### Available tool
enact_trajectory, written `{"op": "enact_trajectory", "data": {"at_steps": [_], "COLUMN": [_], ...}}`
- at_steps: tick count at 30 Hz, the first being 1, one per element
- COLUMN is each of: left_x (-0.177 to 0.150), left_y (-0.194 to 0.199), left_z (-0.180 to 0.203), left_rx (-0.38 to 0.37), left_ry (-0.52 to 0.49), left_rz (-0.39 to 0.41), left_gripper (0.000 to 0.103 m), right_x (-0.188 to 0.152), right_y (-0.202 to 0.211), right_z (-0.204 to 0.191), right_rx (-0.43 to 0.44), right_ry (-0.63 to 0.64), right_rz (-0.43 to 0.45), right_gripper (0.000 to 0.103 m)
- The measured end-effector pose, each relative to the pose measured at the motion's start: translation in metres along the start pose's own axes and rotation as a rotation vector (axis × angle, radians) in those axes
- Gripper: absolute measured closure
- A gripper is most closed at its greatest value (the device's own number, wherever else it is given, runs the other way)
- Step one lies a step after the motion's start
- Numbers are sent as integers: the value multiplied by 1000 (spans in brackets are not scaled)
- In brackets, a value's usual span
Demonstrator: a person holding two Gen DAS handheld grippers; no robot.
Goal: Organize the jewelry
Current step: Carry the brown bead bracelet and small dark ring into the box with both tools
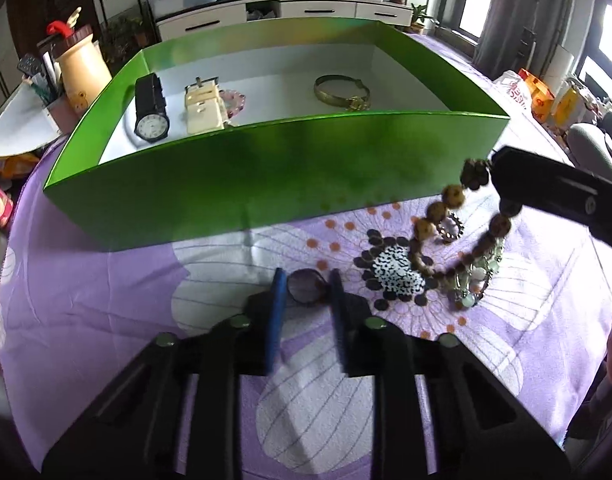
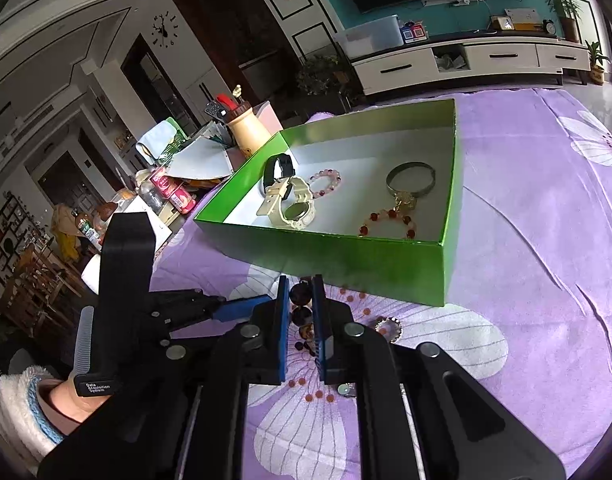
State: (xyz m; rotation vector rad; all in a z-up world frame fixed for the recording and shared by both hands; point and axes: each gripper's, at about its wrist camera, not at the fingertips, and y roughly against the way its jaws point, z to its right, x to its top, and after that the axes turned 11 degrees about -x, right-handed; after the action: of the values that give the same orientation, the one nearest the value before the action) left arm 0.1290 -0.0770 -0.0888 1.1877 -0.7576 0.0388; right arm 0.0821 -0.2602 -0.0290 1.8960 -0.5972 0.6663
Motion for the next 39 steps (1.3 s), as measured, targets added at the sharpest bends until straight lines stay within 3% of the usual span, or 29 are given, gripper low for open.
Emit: {"op": "enact_trajectory", "data": {"at_steps": [9,24,39], "left_x": [-6,-12,50], "left_y": [7,75,96], "left_z": [-7,-23,-26], "left_rx": [-23,-48,-115], "left_ry": [60,129,137], "left_rz": [14,126,191], "left_gripper": [83,83,83], "right_x": [-4,6,46], "right_y": [5,29,43], "right_z": [-1,-16,-21], "right_rx": [-3,-1,-31], "right_ry": [8,0,18], "right_rz": [4,51,127], "right_gripper": [92,92,92]}}
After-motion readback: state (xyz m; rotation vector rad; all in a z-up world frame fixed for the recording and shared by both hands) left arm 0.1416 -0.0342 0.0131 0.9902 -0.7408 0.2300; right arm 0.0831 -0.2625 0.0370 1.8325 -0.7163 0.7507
